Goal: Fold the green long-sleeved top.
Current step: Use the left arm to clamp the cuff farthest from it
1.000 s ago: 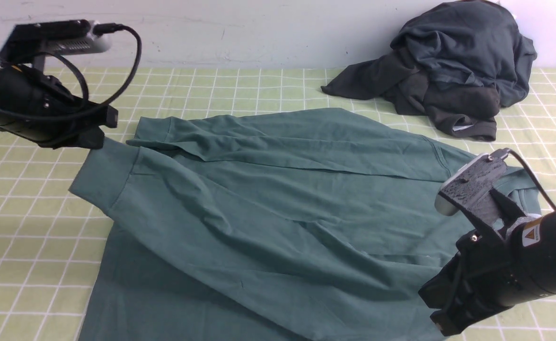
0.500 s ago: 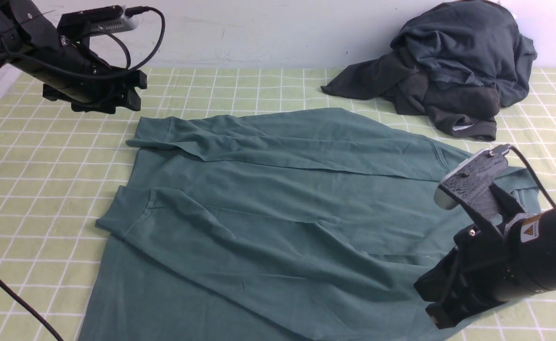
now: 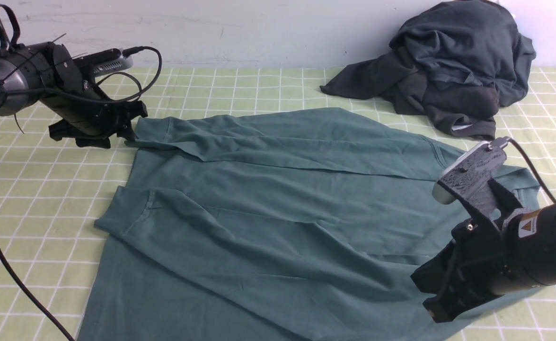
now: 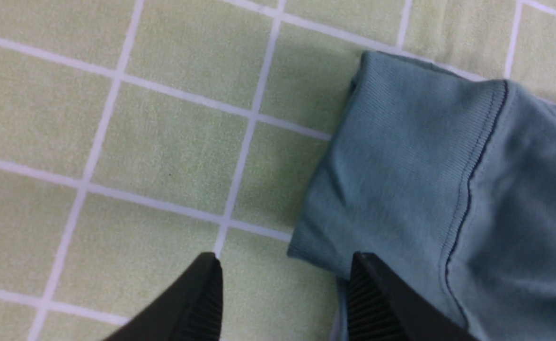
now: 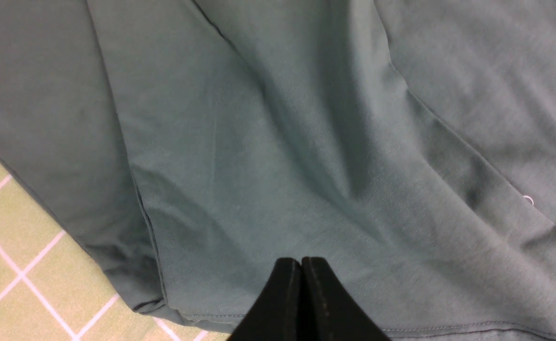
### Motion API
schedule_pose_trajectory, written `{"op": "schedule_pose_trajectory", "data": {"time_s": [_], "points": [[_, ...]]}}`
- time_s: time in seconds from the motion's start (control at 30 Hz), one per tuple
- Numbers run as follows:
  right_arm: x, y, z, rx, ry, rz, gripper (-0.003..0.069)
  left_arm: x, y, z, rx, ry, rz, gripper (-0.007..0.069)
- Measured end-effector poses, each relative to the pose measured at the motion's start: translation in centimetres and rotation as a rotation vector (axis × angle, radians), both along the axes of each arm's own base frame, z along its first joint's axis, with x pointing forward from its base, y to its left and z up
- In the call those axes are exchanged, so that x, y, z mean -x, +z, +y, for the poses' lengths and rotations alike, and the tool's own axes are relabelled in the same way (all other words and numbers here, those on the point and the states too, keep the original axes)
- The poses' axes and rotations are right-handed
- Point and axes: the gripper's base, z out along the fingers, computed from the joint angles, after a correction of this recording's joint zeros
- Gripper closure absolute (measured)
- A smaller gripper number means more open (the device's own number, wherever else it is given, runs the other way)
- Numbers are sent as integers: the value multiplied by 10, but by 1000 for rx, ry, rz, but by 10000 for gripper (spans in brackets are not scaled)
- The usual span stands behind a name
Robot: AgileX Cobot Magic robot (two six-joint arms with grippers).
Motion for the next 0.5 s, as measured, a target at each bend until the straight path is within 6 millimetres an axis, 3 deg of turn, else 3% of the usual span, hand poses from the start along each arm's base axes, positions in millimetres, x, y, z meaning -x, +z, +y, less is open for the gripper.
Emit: {"op": "schedule_pose_trajectory", "data": {"time_s": [0.2, 0.37, 0.5], "points": [[0, 0, 0, 0, 0, -3, 675, -5, -15, -5, 122, 76, 7, 321], [0, 0, 0, 0, 0, -3, 675, -11, -25, -8, 191, 117, -20, 419], [0, 0, 0, 0, 0, -3, 675, -12, -24, -7, 176, 92, -39, 561]]}}
